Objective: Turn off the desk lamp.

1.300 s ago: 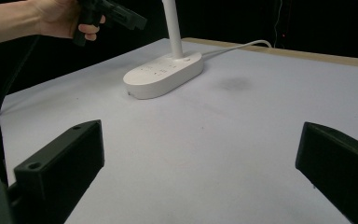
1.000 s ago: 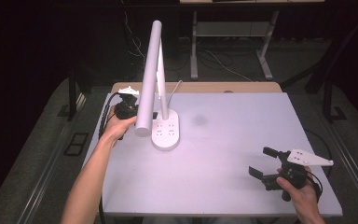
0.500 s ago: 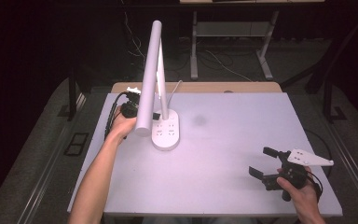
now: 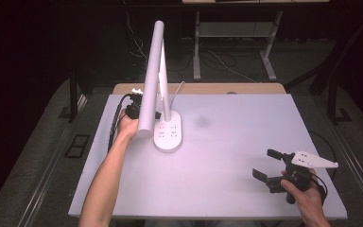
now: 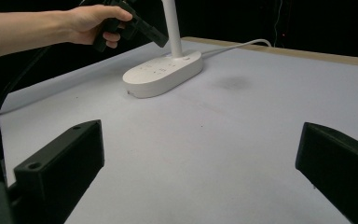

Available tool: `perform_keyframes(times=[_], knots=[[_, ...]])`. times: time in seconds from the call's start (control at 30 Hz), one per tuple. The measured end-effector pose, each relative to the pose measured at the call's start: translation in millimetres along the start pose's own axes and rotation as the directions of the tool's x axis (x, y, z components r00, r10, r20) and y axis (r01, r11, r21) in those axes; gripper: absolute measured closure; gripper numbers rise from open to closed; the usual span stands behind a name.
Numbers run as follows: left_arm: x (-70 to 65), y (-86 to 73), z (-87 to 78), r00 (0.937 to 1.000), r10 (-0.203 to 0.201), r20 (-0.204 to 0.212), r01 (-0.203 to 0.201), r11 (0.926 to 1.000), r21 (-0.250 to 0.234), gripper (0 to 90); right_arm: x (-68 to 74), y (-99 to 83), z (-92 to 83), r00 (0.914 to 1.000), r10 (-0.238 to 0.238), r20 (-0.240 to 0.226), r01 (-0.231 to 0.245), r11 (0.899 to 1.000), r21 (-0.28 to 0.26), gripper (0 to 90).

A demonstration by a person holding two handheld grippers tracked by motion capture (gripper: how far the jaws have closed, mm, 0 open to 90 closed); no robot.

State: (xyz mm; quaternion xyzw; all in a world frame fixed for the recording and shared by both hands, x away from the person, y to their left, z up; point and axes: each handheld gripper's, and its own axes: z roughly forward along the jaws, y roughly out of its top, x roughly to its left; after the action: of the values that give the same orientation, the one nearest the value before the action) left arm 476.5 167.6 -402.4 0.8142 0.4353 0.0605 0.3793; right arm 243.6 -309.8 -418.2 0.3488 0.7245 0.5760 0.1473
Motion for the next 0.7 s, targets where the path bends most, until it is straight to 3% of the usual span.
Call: perform_keyframes(times=[0.2, 0.4, 0.7], knots=[[-1.8, -1.0, 7.3, 0.9996, 0.003, -0.03, -0.003, 0.9998, 0.018, 88.4, -0.4, -0.3, -0.3, 1.0, 0.004, 0.002, -0.004, 1.0, 0.002, 0.9], [-2.6, -1.9, 12.5, 0.9994, 0.012, -0.033, -0.011, 0.9993, 0.036, 90.0, -0.6, -0.4, -0.3, 1.0, 0.003, 0.002, -0.003, 1.0, 0.003, 0.8], [-0.5, -3.1, 16.0, 0.9988, -0.035, -0.035, 0.036, 0.999, 0.027, 90.0, 0.3, -0.6, 0.7, 1.0, -0.006, 0.001, 0.006, 1.0, 0.005, 0.8]])
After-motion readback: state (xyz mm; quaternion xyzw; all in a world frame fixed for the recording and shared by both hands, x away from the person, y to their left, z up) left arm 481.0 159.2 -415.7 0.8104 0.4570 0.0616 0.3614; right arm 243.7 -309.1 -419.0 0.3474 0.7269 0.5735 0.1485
